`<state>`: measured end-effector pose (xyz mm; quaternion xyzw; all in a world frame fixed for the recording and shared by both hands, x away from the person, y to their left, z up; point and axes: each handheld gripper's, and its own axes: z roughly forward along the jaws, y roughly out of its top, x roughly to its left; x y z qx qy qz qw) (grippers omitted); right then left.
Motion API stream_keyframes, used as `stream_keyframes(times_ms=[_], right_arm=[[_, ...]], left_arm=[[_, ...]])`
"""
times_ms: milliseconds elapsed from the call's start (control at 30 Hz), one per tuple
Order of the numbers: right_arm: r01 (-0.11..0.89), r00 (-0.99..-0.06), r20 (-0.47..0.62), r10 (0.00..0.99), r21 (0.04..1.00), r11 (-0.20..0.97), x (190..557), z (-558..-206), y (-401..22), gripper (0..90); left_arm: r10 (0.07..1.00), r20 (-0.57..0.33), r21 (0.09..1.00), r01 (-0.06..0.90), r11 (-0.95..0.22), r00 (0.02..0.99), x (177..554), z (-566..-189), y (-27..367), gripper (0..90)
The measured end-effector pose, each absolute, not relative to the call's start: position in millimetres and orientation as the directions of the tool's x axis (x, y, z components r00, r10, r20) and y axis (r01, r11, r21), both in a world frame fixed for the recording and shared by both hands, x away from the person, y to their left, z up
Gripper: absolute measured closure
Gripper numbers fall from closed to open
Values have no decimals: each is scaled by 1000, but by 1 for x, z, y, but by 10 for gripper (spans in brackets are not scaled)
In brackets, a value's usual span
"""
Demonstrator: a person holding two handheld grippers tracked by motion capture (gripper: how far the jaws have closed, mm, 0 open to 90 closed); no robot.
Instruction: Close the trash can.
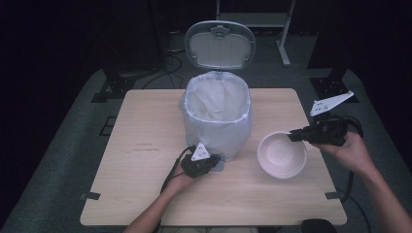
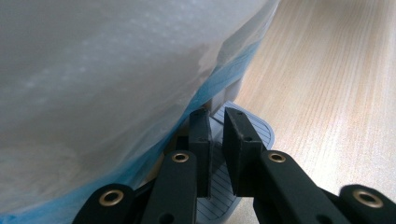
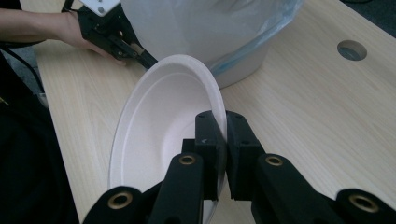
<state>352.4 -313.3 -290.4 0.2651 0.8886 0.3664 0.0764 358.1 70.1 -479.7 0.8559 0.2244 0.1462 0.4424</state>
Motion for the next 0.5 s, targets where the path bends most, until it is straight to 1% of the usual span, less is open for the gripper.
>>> stream_keyframes(times_ms=[267,500], right_arm=[[410,-851,58,522,694,592,353,-275,-312,841],[389,-859,35,511,693,607,354,-258,-305,841]], left_arm=[[514,48,823,257,-506,857,358,-480,70,817],[514,49,823,257,-507,856,358,-480,70,817]])
